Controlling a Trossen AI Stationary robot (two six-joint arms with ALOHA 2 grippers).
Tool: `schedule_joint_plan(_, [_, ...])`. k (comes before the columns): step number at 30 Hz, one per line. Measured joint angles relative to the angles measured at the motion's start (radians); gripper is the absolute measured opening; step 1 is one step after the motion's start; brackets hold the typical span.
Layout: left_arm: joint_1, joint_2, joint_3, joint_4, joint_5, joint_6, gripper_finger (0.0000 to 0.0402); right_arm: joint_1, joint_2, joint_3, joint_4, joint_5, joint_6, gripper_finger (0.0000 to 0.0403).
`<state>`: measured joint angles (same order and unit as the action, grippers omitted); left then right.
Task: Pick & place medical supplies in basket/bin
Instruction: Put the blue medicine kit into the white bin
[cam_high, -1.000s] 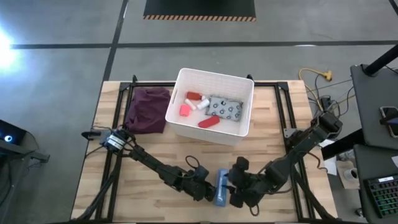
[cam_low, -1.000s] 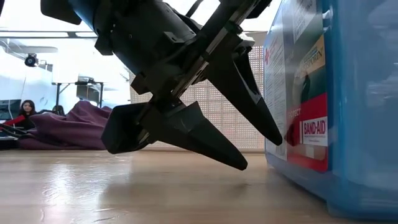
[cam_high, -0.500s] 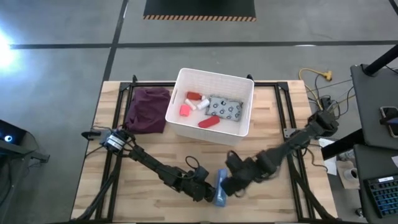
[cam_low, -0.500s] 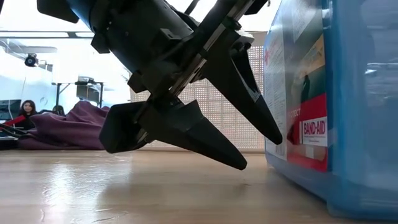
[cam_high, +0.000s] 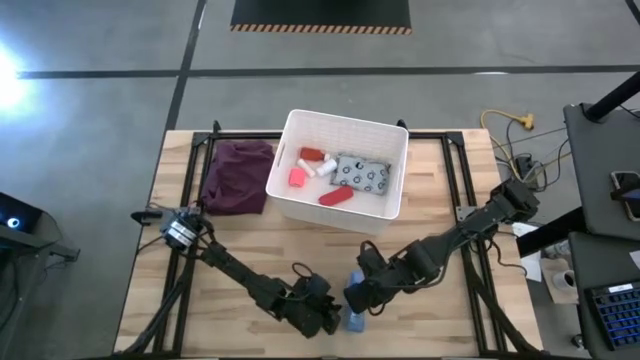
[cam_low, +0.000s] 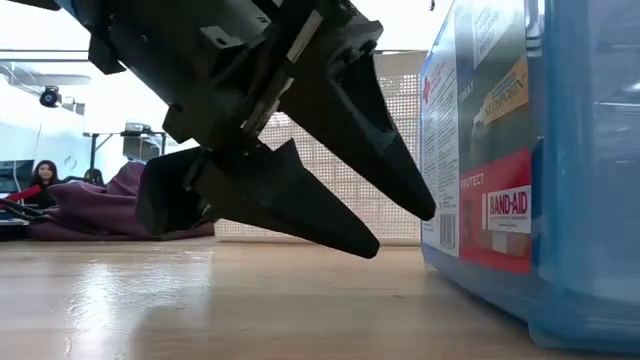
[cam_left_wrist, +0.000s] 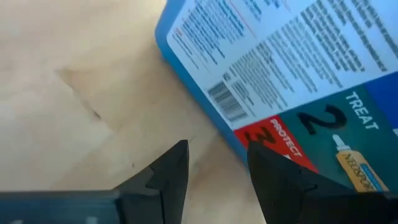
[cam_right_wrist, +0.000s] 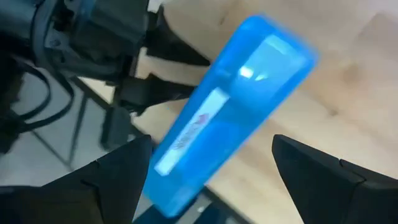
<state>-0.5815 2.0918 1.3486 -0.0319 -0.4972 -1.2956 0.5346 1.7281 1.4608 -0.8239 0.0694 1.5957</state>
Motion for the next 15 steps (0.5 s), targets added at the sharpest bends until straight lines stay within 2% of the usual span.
schedule_joint_plan(6, [-0.032, 0.000, -0.019, -0.002, -0.064, 0.004, 0.0148, 0.000, 0.060, 0.065, -0.033, -0.018, 0.099, 0.0326])
schedule_joint_plan(15, [-0.060, 0.000, -0.036, -0.003, -0.125, 0.004, 0.0148, -0.039, 0.146, 0.124, -0.056, -0.079, 0.128, 0.0325])
